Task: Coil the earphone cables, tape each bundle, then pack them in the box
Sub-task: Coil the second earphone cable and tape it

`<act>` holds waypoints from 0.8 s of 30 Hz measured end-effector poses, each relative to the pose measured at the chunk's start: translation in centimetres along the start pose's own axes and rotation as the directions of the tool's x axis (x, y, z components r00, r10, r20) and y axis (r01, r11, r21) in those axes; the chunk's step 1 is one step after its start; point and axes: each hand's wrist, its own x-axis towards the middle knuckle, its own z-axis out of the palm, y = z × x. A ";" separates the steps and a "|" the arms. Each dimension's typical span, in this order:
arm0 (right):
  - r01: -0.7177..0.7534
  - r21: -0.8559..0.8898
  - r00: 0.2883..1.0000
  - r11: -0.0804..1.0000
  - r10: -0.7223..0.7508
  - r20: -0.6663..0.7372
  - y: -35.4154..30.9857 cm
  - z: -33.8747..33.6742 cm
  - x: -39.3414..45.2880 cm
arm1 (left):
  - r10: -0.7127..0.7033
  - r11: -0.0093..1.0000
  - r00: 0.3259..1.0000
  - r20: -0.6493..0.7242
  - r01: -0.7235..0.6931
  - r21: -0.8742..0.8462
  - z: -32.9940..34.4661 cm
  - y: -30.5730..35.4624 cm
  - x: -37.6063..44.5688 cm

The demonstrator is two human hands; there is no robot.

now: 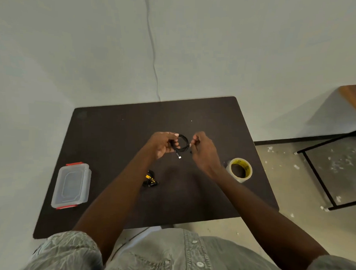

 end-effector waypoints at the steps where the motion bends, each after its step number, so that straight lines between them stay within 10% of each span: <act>1: 0.043 -0.005 0.999 0.999 -0.043 -0.009 -0.4 -0.3 0.2 | 0.005 1.000 1.000 -0.007 -0.005 -0.015 0.4 0.5 -0.8; 24: 0.295 -0.151 0.954 0.943 -0.299 -0.007 -3.7 -3.6 2.3 | 0.153 0.962 0.968 -0.197 -0.191 -0.192 4.8 2.7 -6.5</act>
